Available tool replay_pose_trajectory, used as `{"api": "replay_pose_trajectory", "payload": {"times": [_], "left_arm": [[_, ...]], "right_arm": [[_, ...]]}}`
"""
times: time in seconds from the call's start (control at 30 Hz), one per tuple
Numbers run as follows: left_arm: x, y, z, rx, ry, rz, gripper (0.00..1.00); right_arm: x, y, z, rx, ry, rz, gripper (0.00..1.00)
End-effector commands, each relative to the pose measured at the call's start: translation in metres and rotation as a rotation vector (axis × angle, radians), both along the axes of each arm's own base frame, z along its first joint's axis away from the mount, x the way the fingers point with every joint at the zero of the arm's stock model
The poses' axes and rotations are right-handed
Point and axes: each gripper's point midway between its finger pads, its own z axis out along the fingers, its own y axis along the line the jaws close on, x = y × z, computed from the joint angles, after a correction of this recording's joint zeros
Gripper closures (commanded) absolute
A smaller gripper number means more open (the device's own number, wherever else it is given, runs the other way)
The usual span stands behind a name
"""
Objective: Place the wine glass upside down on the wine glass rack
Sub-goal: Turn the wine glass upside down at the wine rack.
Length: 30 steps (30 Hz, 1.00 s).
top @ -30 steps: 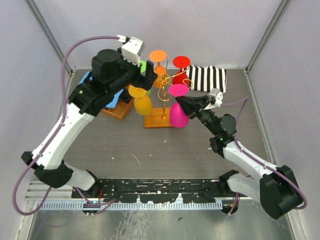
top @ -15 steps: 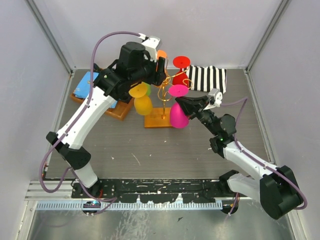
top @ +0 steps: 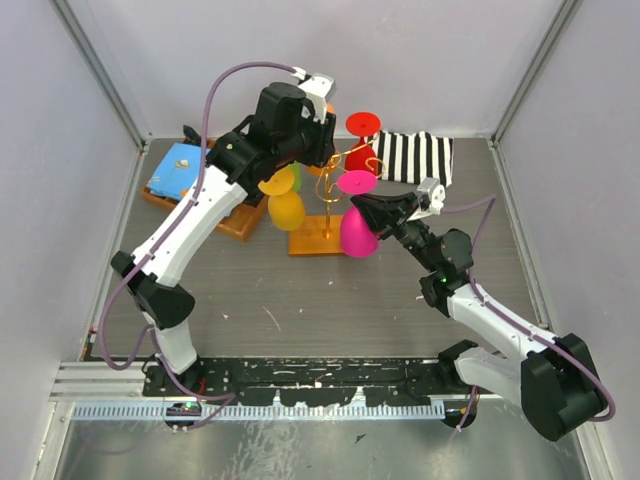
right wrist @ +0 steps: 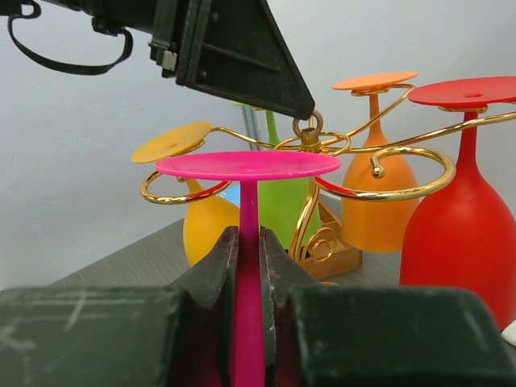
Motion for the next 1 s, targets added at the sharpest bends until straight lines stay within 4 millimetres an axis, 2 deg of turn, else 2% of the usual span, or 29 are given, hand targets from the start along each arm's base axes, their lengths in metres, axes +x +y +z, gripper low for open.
{"api": "replay_pose_trajectory", "payload": {"times": [0.0, 0.4, 0.63, 0.97], "left_arm": [[0.011, -0.001, 0.006, 0.004, -0.040, 0.011, 0.54], [0.018, -0.005, -0.007, 0.041, -0.030, 0.008, 0.74], [0.017, -0.006, -0.010, 0.049, -0.020, 0.005, 1.00], [0.016, -0.004, -0.011, 0.053, -0.009, 0.009, 1.00]], "right_arm": [[-0.008, -0.004, 0.023, 0.026, -0.080, -0.006, 0.99], [-0.009, -0.004, 0.023, 0.020, -0.085, -0.002, 0.99], [-0.009, 0.001, 0.025, 0.015, -0.100, 0.017, 0.99], [-0.005, 0.014, 0.026, 0.030, -0.097, 0.062, 0.99]]}}
